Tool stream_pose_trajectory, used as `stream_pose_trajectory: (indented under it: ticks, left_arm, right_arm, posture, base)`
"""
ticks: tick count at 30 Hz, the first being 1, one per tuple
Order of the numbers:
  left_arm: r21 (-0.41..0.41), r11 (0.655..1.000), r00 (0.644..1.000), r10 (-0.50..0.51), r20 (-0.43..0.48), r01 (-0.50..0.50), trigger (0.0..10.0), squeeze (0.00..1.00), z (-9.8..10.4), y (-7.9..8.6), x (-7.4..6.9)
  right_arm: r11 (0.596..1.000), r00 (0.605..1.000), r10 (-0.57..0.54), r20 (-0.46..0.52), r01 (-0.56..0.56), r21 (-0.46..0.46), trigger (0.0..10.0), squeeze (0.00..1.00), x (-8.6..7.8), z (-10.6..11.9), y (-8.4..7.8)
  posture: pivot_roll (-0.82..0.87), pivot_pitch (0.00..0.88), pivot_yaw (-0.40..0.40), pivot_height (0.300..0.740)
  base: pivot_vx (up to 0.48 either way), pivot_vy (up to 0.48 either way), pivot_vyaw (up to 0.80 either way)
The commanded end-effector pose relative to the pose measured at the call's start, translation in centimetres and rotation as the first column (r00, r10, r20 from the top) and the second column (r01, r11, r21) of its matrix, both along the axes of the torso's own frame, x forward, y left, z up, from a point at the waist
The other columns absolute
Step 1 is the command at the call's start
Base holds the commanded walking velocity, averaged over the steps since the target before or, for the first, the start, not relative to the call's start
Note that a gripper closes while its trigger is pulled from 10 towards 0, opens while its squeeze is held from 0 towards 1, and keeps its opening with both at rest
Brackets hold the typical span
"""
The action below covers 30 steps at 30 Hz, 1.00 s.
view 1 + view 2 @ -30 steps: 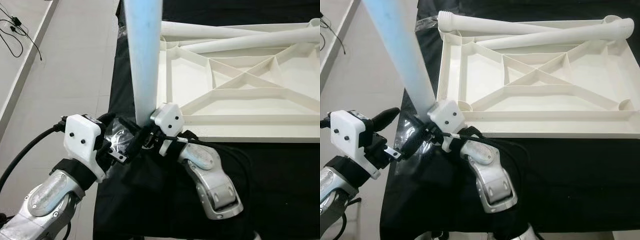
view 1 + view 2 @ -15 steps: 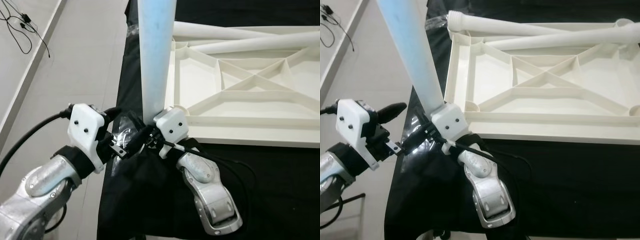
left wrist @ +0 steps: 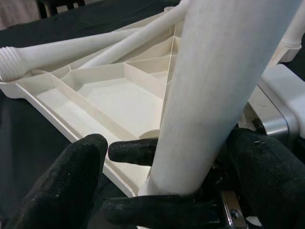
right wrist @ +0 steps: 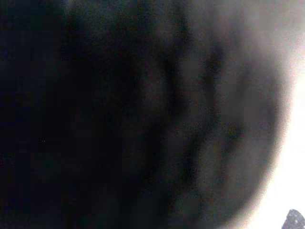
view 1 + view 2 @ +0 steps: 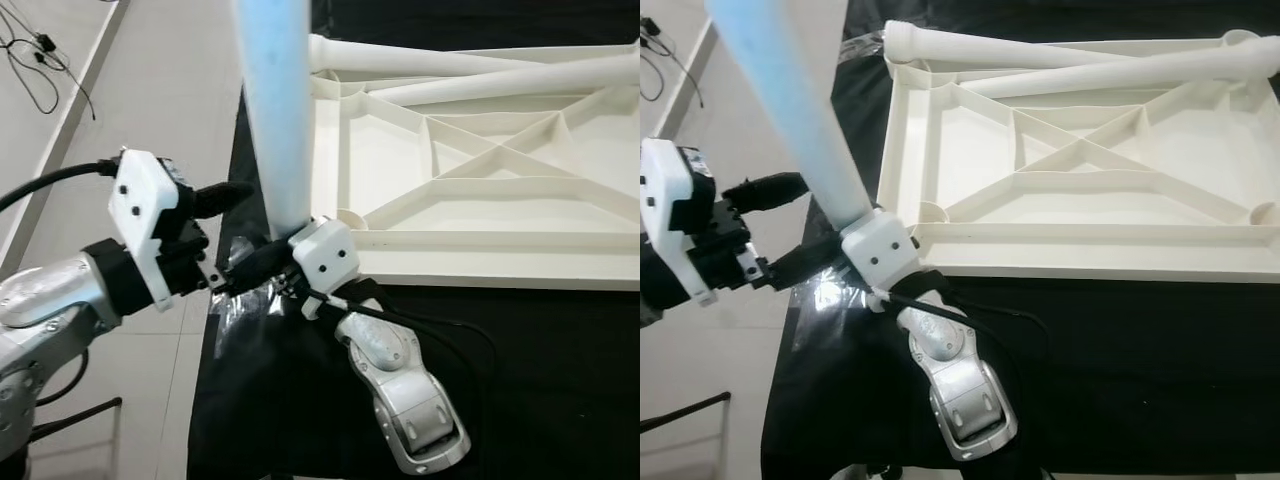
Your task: Building children table
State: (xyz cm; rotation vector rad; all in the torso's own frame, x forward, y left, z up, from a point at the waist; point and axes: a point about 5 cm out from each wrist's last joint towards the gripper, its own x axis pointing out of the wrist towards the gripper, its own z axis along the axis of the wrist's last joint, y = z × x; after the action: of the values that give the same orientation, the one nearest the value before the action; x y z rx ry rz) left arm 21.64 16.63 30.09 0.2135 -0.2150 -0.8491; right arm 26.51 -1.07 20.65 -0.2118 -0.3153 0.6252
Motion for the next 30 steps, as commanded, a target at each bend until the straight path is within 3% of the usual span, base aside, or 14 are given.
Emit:
stream_pose_trajectory:
  ticks: [1,5,6,8,10,11,13,16,19,23,24,26,27,30]
  left_arm:
    - [0.015,0.999,0.996,-0.032,0.084,0.031,10.0,0.00,1.1,0.1,-1.2]
    - [0.037,0.999,0.997,-0.017,0.072,0.014,10.0,0.00,1.1,0.6,-1.2]
    - [0.118,0.990,0.996,0.076,0.056,-0.082,10.0,0.00,0.7,2.1,-0.8]
    - [0.118,0.990,0.996,0.076,0.056,-0.082,10.0,0.00,0.7,2.1,-0.8]
    - [0.308,0.907,0.957,0.288,0.045,-0.287,10.0,0.00,0.0,6.1,-0.1]
    - [0.308,0.907,0.957,0.288,0.045,-0.287,10.0,0.00,0.0,6.1,-0.1]
    - [0.373,0.836,0.911,0.406,0.073,-0.402,10.0,0.00,0.8,8.7,0.2]
    - [0.352,0.836,0.905,0.410,0.109,-0.421,10.0,0.00,2.3,9.5,0.0]
    - [0.336,0.860,0.923,0.356,0.146,-0.385,10.0,0.00,3.7,9.3,-0.6]
    - [0.205,0.952,0.963,0.186,0.197,-0.226,10.0,0.00,5.7,7.3,-1.0]
    - [0.205,0.952,0.963,0.186,0.197,-0.226,10.0,0.00,5.7,7.3,-1.0]
    - [0.098,0.994,0.980,0.031,0.197,-0.051,10.0,0.00,6.1,5.0,-1.2]
    - [0.062,0.998,0.980,-0.028,0.198,0.016,10.0,0.00,6.2,4.2,-1.2]
    - [0.057,0.992,0.978,-0.124,0.168,0.116,10.0,0.00,5.3,2.6,-0.8]
  right_arm:
    - [0.977,0.929,-0.137,-0.345,0.069,-0.202,10.0,0.00,0.7,-8.5,-1.4]
    - [0.977,0.928,-0.140,-0.345,0.071,-0.203,10.0,0.00,0.8,-8.5,-1.4]
    - [0.976,0.927,-0.142,-0.346,0.074,-0.202,10.0,0.00,0.9,-8.5,-1.4]
    - [0.976,0.927,-0.142,-0.346,0.074,-0.202,10.0,0.00,0.9,-8.5,-1.4]
    - [0.977,0.926,-0.146,-0.348,0.079,-0.200,10.0,0.00,1.0,-8.5,-1.5]
    - [0.977,0.926,-0.146,-0.348,0.079,-0.200,10.0,0.00,1.0,-8.5,-1.5]
    - [0.977,0.925,-0.147,-0.351,0.079,-0.199,10.0,0.00,1.0,-8.5,-1.4]
    - [0.977,0.924,-0.147,-0.352,0.079,-0.200,10.0,0.00,1.0,-8.6,-1.4]
    - [0.976,0.923,-0.149,-0.354,0.080,-0.203,10.0,0.00,1.0,-8.7,-1.4]
    - [0.975,0.923,-0.151,-0.354,0.081,-0.205,10.0,0.00,1.1,-8.8,-1.5]
    - [0.975,0.923,-0.151,-0.354,0.081,-0.205,10.0,0.00,1.1,-8.8,-1.5]
    - [0.975,0.923,-0.149,-0.356,0.078,-0.206,10.0,0.00,1.1,-8.9,-1.4]
    - [0.976,0.922,-0.148,-0.357,0.076,-0.206,10.0,0.00,1.2,-8.9,-1.3]
    - [0.976,0.922,-0.144,-0.359,0.071,-0.207,10.0,0.00,1.1,-9.0,-1.1]
  posture:
    - [0.02,0.355,0.081,0.740]
    - [0.02,0.355,0.081,0.740]
    - [0.02,0.358,0.086,0.740]
    - [0.02,0.358,0.086,0.740]
    - [0.02,0.358,0.085,0.740]
    - [0.02,0.358,0.085,0.740]
    - [0.02,0.360,0.087,0.740]
    - [0.02,0.361,0.087,0.740]
    - [0.02,0.360,0.088,0.740]
    - [0.02,0.359,0.087,0.740]
    - [0.02,0.359,0.087,0.740]
    - [0.02,0.357,0.086,0.740]
    - [0.02,0.357,0.086,0.740]
    - [0.02,0.356,0.086,0.740]
  base:
    - [0.000,0.000,0.00]
    - [0.000,0.000,0.00]
    - [0.000,0.000,0.00]
    - [0.000,0.000,0.00]
    - [0.000,0.000,0.00]
    - [0.000,0.000,0.00]
    - [0.000,0.000,0.00]
    - [0.000,0.000,0.00]
    - [0.000,0.000,0.00]
    - [0.000,0.000,0.00]
    - [0.000,0.000,0.00]
    - [0.000,0.000,0.00]
    - [0.000,0.000,0.00]
    - [0.000,0.000,0.00]
